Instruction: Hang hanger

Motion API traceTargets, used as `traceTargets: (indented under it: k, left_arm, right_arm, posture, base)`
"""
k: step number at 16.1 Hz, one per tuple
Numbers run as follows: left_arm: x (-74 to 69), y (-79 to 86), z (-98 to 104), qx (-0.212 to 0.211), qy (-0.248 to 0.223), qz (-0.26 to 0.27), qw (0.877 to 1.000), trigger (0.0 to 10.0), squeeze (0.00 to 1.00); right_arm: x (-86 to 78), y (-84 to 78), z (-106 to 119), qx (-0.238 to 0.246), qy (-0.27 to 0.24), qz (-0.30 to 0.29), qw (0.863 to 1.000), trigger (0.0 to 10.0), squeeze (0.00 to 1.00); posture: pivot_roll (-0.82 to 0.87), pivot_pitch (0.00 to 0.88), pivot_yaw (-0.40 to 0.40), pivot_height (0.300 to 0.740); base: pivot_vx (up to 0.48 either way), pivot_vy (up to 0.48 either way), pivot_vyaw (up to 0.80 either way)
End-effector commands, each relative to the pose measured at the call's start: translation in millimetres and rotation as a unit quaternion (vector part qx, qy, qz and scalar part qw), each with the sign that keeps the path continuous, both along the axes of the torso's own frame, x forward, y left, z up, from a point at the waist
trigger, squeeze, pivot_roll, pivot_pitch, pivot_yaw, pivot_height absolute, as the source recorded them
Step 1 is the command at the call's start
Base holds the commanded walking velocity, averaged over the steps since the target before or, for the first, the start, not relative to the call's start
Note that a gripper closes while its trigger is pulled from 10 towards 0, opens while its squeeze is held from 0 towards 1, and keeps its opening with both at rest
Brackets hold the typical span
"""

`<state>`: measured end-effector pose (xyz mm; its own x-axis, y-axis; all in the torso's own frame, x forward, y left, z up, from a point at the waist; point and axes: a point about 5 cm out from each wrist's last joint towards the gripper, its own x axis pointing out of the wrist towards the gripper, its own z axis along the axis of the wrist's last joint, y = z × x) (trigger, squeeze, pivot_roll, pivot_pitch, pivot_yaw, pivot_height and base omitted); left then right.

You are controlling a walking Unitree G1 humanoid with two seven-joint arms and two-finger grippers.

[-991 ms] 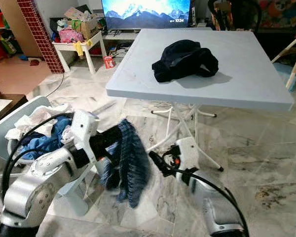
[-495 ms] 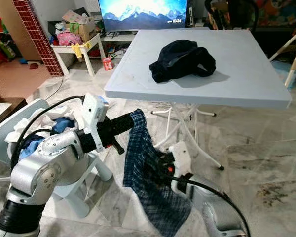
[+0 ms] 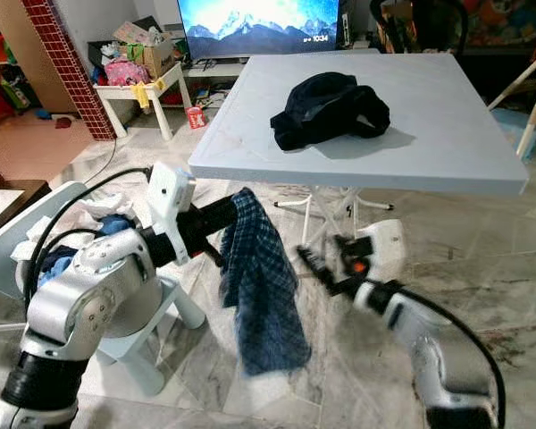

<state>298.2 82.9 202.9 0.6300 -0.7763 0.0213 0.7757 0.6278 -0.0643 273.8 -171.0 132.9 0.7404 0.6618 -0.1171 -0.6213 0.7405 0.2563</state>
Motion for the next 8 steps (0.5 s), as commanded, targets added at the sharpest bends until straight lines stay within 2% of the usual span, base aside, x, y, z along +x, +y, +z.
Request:
traceTargets:
  k: [1, 5, 8]
  left_arm:
    - [1.8, 2.8, 4, 0.000, -0.010, 0.007, 1.000, 10.0, 0.00]
    - [4.3, 2.2, 2, 0.002, -0.012, 0.013, 1.000, 10.0, 0.00]
    - [8.1, 0.6, 2, 0.000, -0.016, 0.029, 0.999, 10.0, 0.00]
  right_arm:
    - [-10.9, 18.6, 2, 0.020, 0.005, 0.067, 0.998, 10.0, 0.00]
    - [-40.4, 45.7, 1, 0.060, 0.039, 0.181, 0.981, 10.0, 0.00]
    - [-46.6, 63.5, -1, 0.064, 0.049, 0.214, 0.974, 10.0, 0.00]
  posture:
    - [-0.07, 0.009, 0.120, 0.740]
    - [-0.06, 0.009, 0.122, 0.740]
    - [-0.07, 0.007, 0.123, 0.740]
  base:
    - [0.000, 0.000, 0.00]
    - [0.000, 0.000, 0.00]
    - [0.000, 0.000, 0.00]
